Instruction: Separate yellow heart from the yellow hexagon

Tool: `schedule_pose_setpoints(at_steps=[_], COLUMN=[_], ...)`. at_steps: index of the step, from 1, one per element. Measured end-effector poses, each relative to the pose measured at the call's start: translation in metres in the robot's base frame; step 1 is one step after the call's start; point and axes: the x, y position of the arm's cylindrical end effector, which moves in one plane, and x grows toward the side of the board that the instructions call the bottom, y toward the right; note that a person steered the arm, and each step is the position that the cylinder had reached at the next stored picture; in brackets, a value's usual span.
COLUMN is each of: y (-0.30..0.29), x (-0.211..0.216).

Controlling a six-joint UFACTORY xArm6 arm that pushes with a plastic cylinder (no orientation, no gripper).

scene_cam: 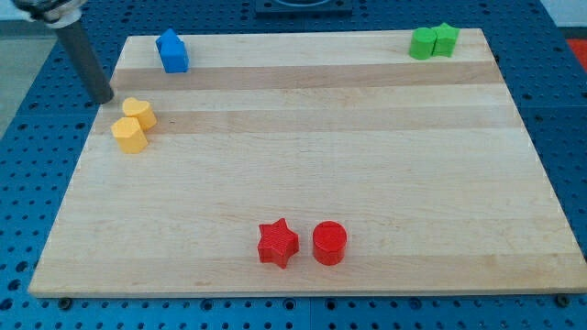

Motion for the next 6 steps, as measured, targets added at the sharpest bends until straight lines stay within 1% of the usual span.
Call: schedule_pose_setpoints(at_steps=[2, 3, 6], y=[0.009, 0.03, 0.099], x=[0.046, 0.048, 0.02])
